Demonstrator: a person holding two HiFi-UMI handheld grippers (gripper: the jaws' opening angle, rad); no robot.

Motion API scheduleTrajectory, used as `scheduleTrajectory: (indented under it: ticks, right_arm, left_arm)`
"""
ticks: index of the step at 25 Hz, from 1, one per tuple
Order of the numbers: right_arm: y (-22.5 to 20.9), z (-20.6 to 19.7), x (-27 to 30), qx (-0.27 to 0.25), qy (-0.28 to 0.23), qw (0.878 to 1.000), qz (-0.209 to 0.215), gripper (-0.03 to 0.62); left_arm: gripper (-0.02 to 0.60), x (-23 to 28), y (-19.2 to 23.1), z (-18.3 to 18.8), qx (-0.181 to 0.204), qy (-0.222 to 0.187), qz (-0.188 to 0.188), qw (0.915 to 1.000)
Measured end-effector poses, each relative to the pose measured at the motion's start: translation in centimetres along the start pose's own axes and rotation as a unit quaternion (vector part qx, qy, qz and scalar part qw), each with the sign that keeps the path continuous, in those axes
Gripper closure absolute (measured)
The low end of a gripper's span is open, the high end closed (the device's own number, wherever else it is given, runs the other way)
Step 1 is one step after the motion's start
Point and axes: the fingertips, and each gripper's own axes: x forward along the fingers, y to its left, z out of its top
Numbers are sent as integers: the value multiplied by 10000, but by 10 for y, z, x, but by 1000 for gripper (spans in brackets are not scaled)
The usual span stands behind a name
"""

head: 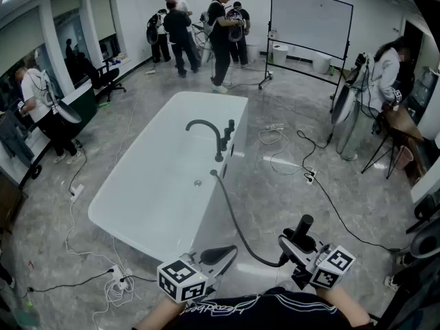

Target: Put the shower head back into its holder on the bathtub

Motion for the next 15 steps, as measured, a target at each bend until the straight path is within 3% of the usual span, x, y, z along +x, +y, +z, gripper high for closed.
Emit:
scheduleTrajectory:
  ticks: [5,10,15]
  right_arm:
    - [-5,8,3,45,-121,9999,-21,494]
    - [-7,11,1,176,-281,9995,-2,494]
    - [-4,26,3,167,-388,9991,3,494]
  left_arm:
    - [577,0,1,3,37,45,20,10000]
    - [577,4,7,-12,316,337,304,9985]
    - [577,4,14,-26,335,629,410,9966]
